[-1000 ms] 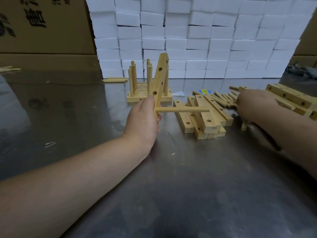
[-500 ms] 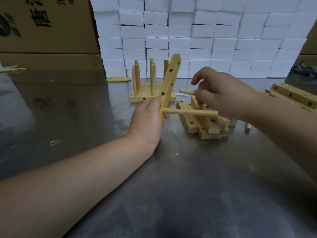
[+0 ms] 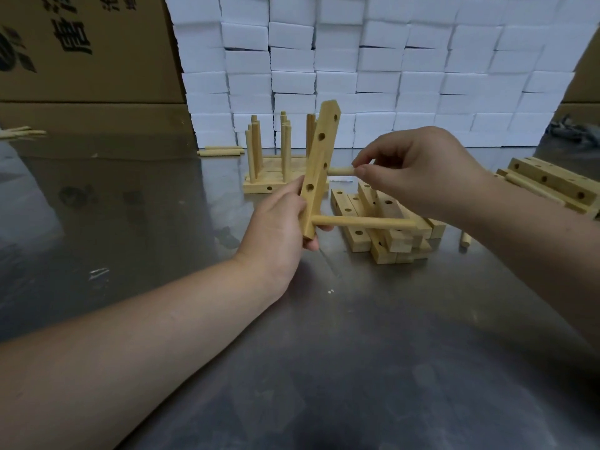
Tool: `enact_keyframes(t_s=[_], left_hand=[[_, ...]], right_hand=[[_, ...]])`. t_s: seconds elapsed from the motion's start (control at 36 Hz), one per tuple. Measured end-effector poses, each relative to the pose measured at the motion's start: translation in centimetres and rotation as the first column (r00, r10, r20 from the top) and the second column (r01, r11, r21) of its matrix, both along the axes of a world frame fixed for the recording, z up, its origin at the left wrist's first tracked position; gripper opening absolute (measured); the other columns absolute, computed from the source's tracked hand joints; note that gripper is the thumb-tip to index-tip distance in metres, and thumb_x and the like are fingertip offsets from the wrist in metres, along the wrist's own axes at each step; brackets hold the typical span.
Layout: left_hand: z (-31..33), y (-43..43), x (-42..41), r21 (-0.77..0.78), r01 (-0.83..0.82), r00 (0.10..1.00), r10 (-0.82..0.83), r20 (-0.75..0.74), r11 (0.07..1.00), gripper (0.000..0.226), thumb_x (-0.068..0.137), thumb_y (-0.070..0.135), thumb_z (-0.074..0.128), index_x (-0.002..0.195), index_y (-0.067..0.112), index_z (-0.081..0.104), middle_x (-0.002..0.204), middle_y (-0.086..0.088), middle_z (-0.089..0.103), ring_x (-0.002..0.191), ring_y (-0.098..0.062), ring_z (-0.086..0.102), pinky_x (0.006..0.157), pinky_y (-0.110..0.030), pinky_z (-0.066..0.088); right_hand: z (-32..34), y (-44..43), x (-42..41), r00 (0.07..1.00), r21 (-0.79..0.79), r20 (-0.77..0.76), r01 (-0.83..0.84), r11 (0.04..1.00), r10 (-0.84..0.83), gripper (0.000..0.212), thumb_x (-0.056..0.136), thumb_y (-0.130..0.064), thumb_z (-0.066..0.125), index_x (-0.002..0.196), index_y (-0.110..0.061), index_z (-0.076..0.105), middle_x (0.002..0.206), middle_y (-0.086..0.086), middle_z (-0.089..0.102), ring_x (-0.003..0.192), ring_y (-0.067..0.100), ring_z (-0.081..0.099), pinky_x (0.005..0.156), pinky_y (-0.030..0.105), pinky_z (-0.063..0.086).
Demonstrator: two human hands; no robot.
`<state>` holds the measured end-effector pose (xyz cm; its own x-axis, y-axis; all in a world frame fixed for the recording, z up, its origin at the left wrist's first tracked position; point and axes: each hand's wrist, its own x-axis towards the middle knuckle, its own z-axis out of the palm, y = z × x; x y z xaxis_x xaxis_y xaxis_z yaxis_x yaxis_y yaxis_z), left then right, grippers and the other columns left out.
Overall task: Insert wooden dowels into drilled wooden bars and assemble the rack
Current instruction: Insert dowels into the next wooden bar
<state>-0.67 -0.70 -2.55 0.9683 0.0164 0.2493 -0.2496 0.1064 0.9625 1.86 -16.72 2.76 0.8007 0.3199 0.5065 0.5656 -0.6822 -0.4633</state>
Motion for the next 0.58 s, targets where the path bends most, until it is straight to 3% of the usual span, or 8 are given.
enact_keyframes(t_s=[0.14, 0.25, 0.33, 0.44, 0.58], left_hand=[[-0.06, 0.07, 0.25, -0.014, 0.007, 0.999, -0.007, -0.045, 1.0, 0.039, 0.096, 0.005, 0.023, 0.102, 0.023, 0.057, 0.083, -0.009, 0.057, 0.049, -0.006, 0.06, 0.04, -0.02, 0.044], [-0.19, 0.16, 0.39, -0.016, 0.02, 0.997, -0.021, -0.07, 1.0, 0.038, 0.096, 0.007, 0.025, 0.091, 0.029, 0.055, 0.083, -0.008, 0.057, 0.05, -0.008, 0.06, 0.041, -0.022, 0.044], [-0.2, 0.12, 0.44, 0.016, 0.006, 0.998, -0.005, -0.065, 1.0, 0.029, 0.099, 0.016, 0.027, 0.091, 0.027, 0.054, 0.07, -0.009, 0.056, 0.055, -0.016, 0.055, 0.042, -0.024, 0.044], [-0.23, 0.01, 0.5, 0.02, -0.019, 0.997, 0.02, -0.068, 1.0, 0.029, 0.101, 0.028, 0.03, 0.087, 0.019, 0.054, 0.049, 0.001, 0.056, 0.043, -0.014, 0.053, 0.041, -0.023, 0.045], [-0.33, -0.03, 0.59, 0.023, -0.036, 0.997, 0.038, -0.067, 0.999, 0.03, 0.101, 0.03, 0.031, 0.086, 0.019, 0.054, 0.045, 0.004, 0.054, 0.042, -0.011, 0.052, 0.043, -0.023, 0.046]], right_hand=[[-0.06, -0.1, 0.05, 0.998, 0.02, -0.053, -0.018, 1.0, 0.019, 0.021, 0.086, -0.021, 0.058, 0.075, -0.039, 0.061, 0.055, -0.027, 0.056, 0.043, -0.002, 0.047, 0.04, 0.006, 0.034], [-0.04, 0.0, -0.07, 0.998, 0.045, -0.061, -0.025, 0.999, 0.028, 0.022, 0.086, -0.02, 0.058, 0.076, -0.039, 0.062, 0.055, -0.025, 0.057, 0.043, -0.001, 0.048, 0.041, 0.007, 0.036], [0.05, 0.24, -0.37, 0.998, 0.045, -0.034, -0.045, 0.998, 0.046, 0.02, 0.086, -0.021, 0.059, 0.076, -0.039, 0.062, 0.06, -0.015, 0.06, 0.048, -0.001, 0.05, 0.044, 0.007, 0.038], [0.31, 0.52, -0.82, 0.995, 0.041, -0.026, -0.094, 0.995, 0.095, 0.015, 0.085, -0.022, 0.061, 0.08, -0.036, 0.063, 0.072, -0.004, 0.064, 0.046, -0.002, 0.049, 0.043, 0.007, 0.037], [0.44, 0.54, -0.88, 0.995, -0.001, -0.012, -0.102, 0.995, 0.102, 0.014, 0.083, -0.025, 0.064, 0.078, -0.038, 0.062, 0.072, -0.006, 0.065, 0.051, -0.001, 0.05, 0.045, 0.007, 0.037]])
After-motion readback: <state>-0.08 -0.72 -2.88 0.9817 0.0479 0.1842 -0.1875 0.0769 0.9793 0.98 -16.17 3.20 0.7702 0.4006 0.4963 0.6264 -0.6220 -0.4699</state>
